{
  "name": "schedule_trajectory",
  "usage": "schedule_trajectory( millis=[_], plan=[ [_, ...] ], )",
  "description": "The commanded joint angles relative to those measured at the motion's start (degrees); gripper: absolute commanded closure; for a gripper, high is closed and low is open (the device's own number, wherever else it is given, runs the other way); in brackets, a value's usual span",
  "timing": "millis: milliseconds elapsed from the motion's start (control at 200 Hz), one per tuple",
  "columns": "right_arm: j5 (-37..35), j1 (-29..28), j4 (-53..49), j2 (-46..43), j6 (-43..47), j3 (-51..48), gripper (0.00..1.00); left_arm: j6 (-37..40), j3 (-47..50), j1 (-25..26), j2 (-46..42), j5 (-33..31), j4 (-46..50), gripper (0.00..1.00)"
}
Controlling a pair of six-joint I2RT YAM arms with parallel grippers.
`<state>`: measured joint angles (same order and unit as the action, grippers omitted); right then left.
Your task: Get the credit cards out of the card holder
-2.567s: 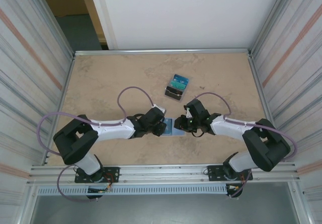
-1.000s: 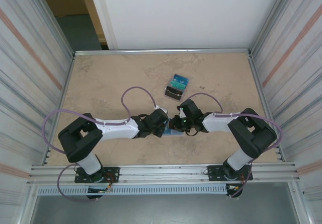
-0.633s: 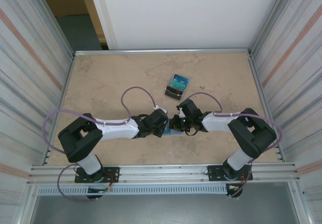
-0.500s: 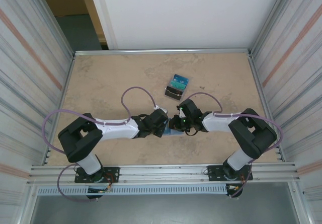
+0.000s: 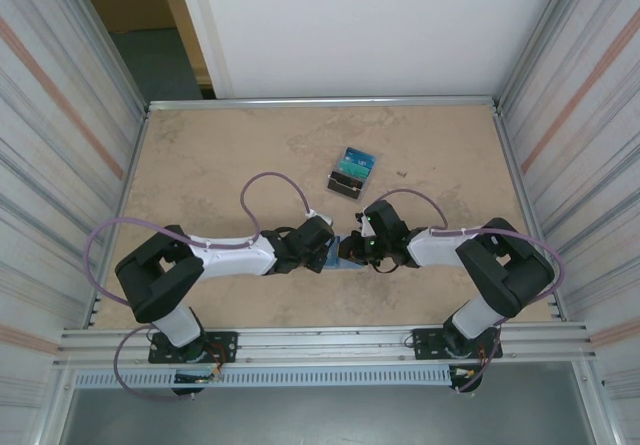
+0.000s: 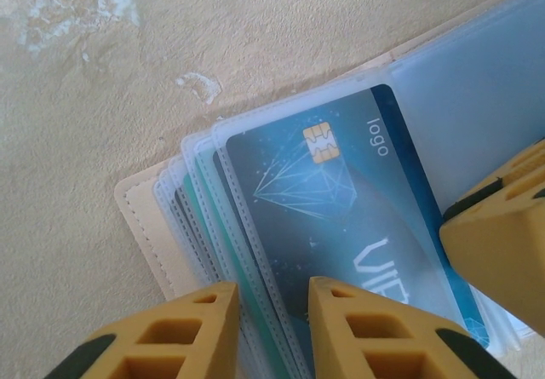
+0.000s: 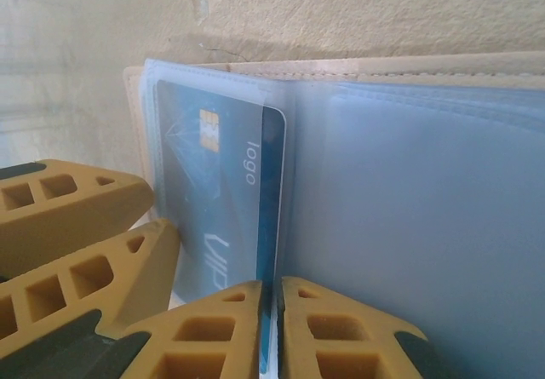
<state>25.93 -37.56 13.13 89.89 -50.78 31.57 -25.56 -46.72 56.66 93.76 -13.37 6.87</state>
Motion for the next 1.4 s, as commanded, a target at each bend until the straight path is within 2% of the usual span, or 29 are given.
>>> schedule_trajectory(
  millis=[0, 456, 677, 1017, 1393],
  plan=[
    [1.84, 0.14, 2.03, -0.33, -0.98, -0.81, 0.86, -0.7, 0.02, 0.36, 0.2, 0.48, 3.22, 0.73],
    [2.37, 0.01, 3.48, 0.73, -1.09, -0.37, 0.89, -0.72, -0.11, 0.53, 0.33, 0.92, 2.78, 0.74],
    [2.15, -0.05, 3.2, 0.8, -1.07, -0.28, 1.0, -0.85, 0.01, 0.64, -0.02, 0.54, 2.79, 0.72],
    [-1.6, 0.39, -3.83, -2.6, 0.43, 0.22, 1.0, -0.98, 0.88, 0.67, -3.26, -2.17, 4.43, 0.57],
    [-2.86, 1.61, -9.88, -4.96, 2.42, 1.65, 1.0, -0.48, 0.63, 0.64, -3.23, -2.98, 5.02, 0.56]
  ],
)
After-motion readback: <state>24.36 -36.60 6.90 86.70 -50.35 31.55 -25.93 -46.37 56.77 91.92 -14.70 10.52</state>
